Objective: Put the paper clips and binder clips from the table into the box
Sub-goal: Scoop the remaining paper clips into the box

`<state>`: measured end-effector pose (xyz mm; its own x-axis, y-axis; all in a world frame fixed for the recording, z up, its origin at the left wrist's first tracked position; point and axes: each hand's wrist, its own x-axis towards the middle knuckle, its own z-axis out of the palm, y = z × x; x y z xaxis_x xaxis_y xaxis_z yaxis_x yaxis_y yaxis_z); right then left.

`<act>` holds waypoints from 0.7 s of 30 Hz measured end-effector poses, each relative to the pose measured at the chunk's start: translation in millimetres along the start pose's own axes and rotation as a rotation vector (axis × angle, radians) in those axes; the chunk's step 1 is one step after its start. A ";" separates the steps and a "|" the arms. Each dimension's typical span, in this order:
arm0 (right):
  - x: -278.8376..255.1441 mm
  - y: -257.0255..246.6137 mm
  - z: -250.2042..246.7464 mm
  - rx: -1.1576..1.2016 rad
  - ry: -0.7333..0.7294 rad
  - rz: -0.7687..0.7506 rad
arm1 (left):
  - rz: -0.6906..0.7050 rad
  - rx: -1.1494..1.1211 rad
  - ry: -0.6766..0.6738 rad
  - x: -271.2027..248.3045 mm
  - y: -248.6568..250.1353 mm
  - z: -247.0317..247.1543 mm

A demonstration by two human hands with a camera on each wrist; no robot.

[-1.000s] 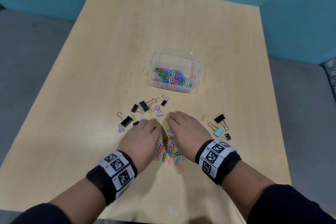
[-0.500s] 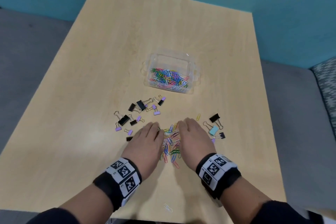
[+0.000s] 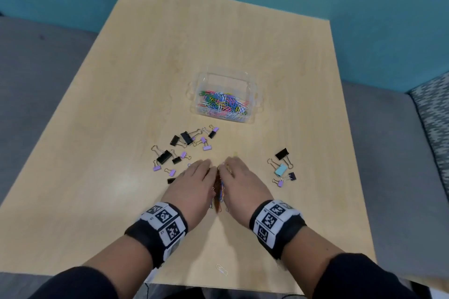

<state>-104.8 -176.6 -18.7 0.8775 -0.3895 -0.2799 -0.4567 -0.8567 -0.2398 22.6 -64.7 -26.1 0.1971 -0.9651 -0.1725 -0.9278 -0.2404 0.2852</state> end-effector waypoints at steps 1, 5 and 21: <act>-4.5 -3.0 2.7 0.005 -0.018 -0.028 | 0.022 0.002 -0.013 1.4 0.8 0.0; -31.2 -1.8 -2.6 0.091 0.023 -0.084 | 0.059 -0.046 0.041 -7.8 2.5 -11.4; -33.8 3.8 -9.3 0.124 -0.024 0.230 | -0.051 -0.018 -0.052 -8.6 2.1 -8.9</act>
<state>-134.8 -169.8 -1.5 0.7453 -0.5601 -0.3617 -0.6598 -0.6977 -0.2791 21.8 -57.8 -15.6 0.2265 -0.9451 -0.2356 -0.9111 -0.2911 0.2917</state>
